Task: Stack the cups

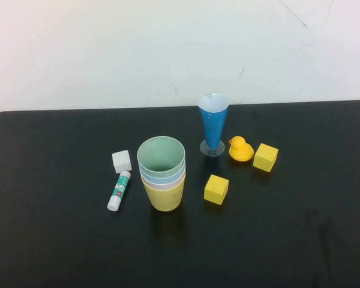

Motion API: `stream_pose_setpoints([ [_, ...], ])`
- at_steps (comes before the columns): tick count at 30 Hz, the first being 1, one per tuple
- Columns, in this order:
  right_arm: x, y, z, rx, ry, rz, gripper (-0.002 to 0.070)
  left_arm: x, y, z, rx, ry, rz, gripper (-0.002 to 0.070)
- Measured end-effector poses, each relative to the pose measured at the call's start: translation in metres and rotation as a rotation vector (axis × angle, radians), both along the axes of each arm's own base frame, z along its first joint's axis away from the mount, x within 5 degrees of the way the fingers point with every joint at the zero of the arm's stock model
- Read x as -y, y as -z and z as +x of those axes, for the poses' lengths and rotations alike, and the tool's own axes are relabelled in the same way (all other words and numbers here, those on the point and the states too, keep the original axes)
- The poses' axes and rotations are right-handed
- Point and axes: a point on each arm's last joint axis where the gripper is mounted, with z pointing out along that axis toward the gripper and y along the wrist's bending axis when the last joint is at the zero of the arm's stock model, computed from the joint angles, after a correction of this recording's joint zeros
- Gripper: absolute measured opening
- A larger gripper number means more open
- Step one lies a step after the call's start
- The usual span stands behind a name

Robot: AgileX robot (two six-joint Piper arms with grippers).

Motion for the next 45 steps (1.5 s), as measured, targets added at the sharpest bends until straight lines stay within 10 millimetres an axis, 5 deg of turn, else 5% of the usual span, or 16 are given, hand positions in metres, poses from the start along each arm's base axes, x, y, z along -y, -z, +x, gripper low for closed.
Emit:
stream_pose_setpoints([
  [24,0.0,-0.001,-0.001,0.004,0.0,0.002,-0.0001,0.0,0.0,0.0,-0.005,-0.001,-0.004,0.0001],
  [33,0.04,-0.029,-0.044,0.252,0.163,0.044,-0.0001,0.0,0.0,0.0,-0.005,-0.002,-0.007,0.0001],
  [38,0.055,-0.009,-0.065,0.336,0.34,0.091,-0.0001,0.0,0.0,0.0,-0.005,-0.002,-0.007,0.0001],
  [45,0.059,0.068,-0.071,0.244,0.409,0.07,-0.0001,0.0,0.0,0.0,-0.005,-0.002,-0.007,0.0001],
])
